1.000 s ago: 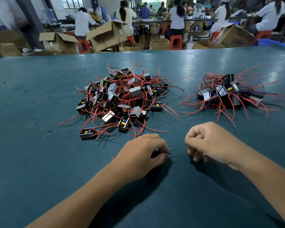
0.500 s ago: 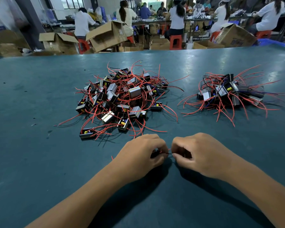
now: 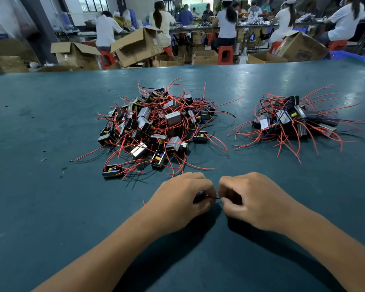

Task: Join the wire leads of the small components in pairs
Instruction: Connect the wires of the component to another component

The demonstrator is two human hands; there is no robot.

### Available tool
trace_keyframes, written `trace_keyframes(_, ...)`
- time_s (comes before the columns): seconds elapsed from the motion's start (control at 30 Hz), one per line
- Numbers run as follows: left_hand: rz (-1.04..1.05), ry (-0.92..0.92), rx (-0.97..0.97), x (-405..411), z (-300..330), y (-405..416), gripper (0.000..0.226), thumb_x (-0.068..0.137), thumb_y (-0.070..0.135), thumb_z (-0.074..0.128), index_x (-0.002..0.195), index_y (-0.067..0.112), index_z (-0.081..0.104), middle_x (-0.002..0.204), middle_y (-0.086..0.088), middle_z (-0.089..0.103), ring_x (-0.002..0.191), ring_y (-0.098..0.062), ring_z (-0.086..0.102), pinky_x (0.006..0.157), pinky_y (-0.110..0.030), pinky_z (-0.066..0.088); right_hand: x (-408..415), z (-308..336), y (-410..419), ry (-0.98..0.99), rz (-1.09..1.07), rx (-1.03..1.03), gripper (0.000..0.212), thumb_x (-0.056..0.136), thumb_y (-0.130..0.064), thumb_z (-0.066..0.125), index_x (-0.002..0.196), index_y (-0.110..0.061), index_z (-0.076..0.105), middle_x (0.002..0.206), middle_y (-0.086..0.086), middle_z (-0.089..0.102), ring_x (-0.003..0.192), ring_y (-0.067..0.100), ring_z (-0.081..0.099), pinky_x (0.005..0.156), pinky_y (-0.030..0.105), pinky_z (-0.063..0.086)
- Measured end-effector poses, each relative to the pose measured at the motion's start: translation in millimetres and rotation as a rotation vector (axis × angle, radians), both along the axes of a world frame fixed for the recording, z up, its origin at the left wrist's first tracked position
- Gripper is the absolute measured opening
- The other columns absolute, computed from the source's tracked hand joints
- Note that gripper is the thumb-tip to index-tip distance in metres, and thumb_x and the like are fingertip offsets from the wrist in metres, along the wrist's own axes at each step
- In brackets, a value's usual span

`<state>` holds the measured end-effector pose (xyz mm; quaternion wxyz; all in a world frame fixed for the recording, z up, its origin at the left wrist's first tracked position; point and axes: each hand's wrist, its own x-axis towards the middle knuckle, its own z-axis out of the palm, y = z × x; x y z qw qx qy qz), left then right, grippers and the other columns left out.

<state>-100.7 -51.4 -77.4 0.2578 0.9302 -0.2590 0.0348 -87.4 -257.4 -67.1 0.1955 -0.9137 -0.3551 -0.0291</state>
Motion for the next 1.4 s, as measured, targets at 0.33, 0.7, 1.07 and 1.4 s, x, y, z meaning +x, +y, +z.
trace_keyframes(0.33, 0.001, -0.007, -0.005, 1.9, -0.5, 1.7, 0.002, 0.090, 0.025, 0.066, 0.092, 0.027, 0.067, 0.091, 0.013, 0.058, 0.087, -0.002, 0.047, 0.076, -0.038, 0.047, 2.2, -0.8, -1.1, 0.043, -0.066, 0.057, 0.007, 0.085, -0.034, 0.062, 0.084, -0.027, 0.061, 0.065, -0.012, 0.062, 0.062, 0.010, 0.052, 0.060, 0.029, 0.042)
trace_keyframes(0.7, -0.020, -0.008, -0.007, 1.7, -1.2, 0.9, 0.004, 0.090, 0.026, 0.067, 0.093, 0.029, 0.068, 0.088, 0.019, 0.052, 0.088, -0.002, 0.048, 0.078, -0.039, 0.047, 3.5, -3.6, 1.6, 0.068, -0.024, 0.046, 0.006, 0.080, -0.033, 0.054, 0.076, -0.030, 0.051, 0.061, -0.009, 0.055, 0.061, 0.014, 0.048, 0.061, 0.034, 0.041)
trace_keyframes(1.07, -0.021, 0.008, -0.019, 2.9, -1.3, 2.7, 0.004, 0.091, 0.026, 0.067, 0.091, 0.030, 0.068, 0.086, 0.019, 0.052, 0.086, 0.001, 0.046, 0.077, -0.037, 0.047, 6.3, -5.0, -1.9, 0.103, -0.005, 0.123, 0.007, 0.083, -0.024, 0.065, 0.077, -0.026, 0.060, 0.060, -0.012, 0.059, 0.057, 0.011, 0.050, 0.061, 0.034, 0.045)
trace_keyframes(1.4, -0.017, 0.018, -0.034, 2.6, -0.3, 4.2, 0.004, 0.090, 0.024, 0.069, 0.092, 0.028, 0.069, 0.087, 0.019, 0.054, 0.084, 0.002, 0.044, 0.079, -0.038, 0.048, 8.0, -5.2, -3.5, 0.129, 0.033, 0.119, 0.005, 0.088, -0.021, 0.065, 0.083, -0.021, 0.064, 0.068, -0.005, 0.065, 0.062, 0.015, 0.054, 0.065, 0.039, 0.046)
